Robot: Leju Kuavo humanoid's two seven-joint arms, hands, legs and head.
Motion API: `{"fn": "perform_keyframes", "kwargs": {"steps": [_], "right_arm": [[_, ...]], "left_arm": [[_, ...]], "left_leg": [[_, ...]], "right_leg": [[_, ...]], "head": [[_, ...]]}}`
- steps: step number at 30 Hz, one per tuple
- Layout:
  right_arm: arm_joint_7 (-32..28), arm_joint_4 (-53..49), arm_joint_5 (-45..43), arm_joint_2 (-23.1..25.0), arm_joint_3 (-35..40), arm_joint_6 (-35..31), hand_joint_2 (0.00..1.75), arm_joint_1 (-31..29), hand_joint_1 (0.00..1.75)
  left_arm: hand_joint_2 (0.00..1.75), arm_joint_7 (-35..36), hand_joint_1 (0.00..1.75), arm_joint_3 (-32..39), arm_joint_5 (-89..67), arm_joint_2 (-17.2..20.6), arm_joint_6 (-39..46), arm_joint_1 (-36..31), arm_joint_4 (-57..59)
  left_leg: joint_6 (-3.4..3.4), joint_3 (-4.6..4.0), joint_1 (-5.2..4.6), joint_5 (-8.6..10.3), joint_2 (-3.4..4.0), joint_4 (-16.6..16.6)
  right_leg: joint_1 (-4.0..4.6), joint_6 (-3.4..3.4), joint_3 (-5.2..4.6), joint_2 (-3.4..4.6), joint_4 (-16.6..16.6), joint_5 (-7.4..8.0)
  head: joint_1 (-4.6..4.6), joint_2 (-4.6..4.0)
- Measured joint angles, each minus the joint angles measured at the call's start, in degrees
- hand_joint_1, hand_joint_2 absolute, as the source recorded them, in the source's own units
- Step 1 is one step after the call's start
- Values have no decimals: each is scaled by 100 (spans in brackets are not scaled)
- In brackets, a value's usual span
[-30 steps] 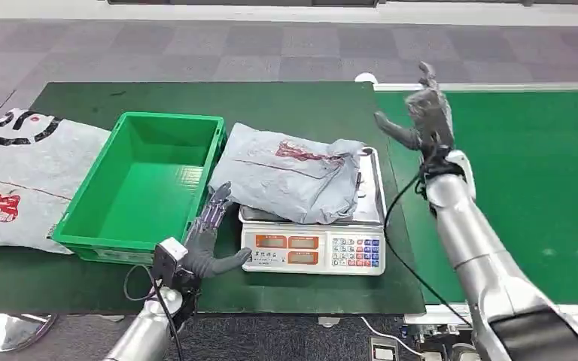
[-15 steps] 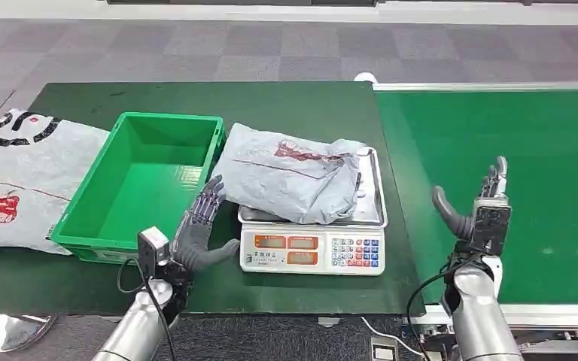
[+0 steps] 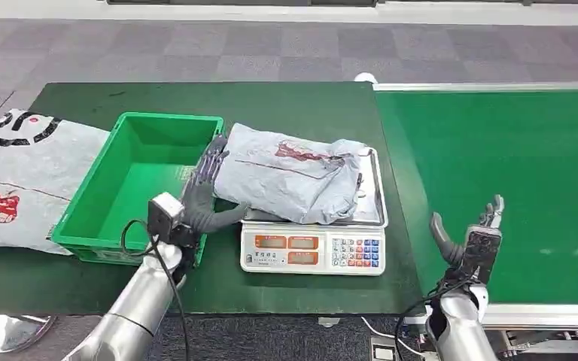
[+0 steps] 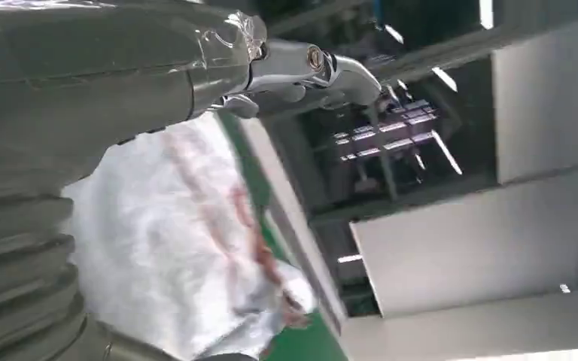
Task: Moved the parcel from conveyor to table for the left to box.
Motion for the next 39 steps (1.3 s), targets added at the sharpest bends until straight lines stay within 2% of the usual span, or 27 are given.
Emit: {"fn": "perform_keyframes", "kwargs": {"steps": [3, 5, 8, 10, 14, 16, 20, 25, 32, 33, 34, 35, 39], "right_arm": [[0, 50, -13, 33, 37, -79, 175, 4, 0], [0, 85, -131, 53, 83, -103, 175, -3, 0], [0, 160, -269, 77, 96, -70, 175, -18, 0], [0, 171, -278, 79, 109, -70, 175, -12, 0], [0, 212, -273, 81, 175, -85, 175, 7, 0], [0, 245, -260, 83, 205, -85, 175, 6, 0], [0, 317, -234, 88, 236, -83, 175, -17, 0], [0, 558, -83, 101, 361, -55, 175, -210, 0], [-2, 859, -72, 107, 407, -52, 175, -431, 0], [-2, 896, -72, 109, 409, -52, 175, -447, 0], [-2, 918, -74, 107, 409, -52, 175, -455, 0], [-2, 940, -87, 109, 411, -63, 175, -455, 0], [-2, 960, -146, 109, 411, -70, 175, -391, 0]], "left_arm": [[175, -2, 0, -285, -277, -110, 362, -393, 294], [175, 2, 0, -559, -650, -305, 648, -858, 947], [175, 306, 0, -863, -988, -700, 384, -1454, 1780], [175, 1075, 0, -1162, -1083, -910, 270, -1712, 2121], [175, 3032, 0, -2027, -885, -1098, 57, -2012, 2578], [175, 3524, 0, -2388, -778, -1137, -96, -2083, 2767], [175, 3799, 0, -2841, -757, -1187, -144, -2243, 3035], [175, 4717, 0, -3559, -1052, -1213, -441, -2582, 3430], [175, 4889, 0, -3935, -1104, -1218, -445, -2862, 3841], [175, 4892, 7, -3961, -1104, -1218, -445, -2889, 3886], [175, 4898, 35, -3979, -1113, -1218, -422, -2904, 3910], [175, 4922, 175, -4005, -1139, -1216, -366, -2907, 3930], [175, 4827, 175, -4020, -1098, -1159, 8, -2909, 3987]], "left_leg": [[2, 0, 0, 2, -3, 2], [4, -1, 0, 4, -10, 3], [6, -3, -4, 4, -11, 3], [8, -1, -8, 2, -7, 3], [11, 0, -9, -6, 4, 3], [10, 0, -8, -6, 5, 2], [9, -1, -5, -5, 5, 0], [9, 0, -5, -5, 8, 0], [9, 10, -5, -5, 8, 0], [9, 12, -5, -4, 9, 0], [8, 13, -5, -4, 9, 0], [8, 14, -5, -4, 9, 0], [8, 14, -4, -4, 11, 0]], "right_leg": [[1, 0, -3, -3, -1, 0], [0, 1, 1, -9, -1, 1], [-3, 5, 5, -9, -1, 4], [-7, 5, 4, -4, -1, 4], [-8, 6, -2, 5, -2, 4], [-6, 6, -3, 5, 0, 3], [-3, 3, -2, 6, 2, 1], [-3, 3, -1, 8, 2, 1], [-4, 2, 8, 12, 2, 3], [-3, 2, 8, 12, 3, 3], [-3, 2, 9, 12, 3, 3], [-3, 2, 10, 12, 3, 3], [-3, 2, 9, 13, 4, 3]], "head": [[0, 0], [0, 0], [0, 0], [0, 0], [0, 0], [0, 0], [0, 0], [0, 0], [0, 0], [0, 0], [0, 0], [0, 0], [0, 0]]}}
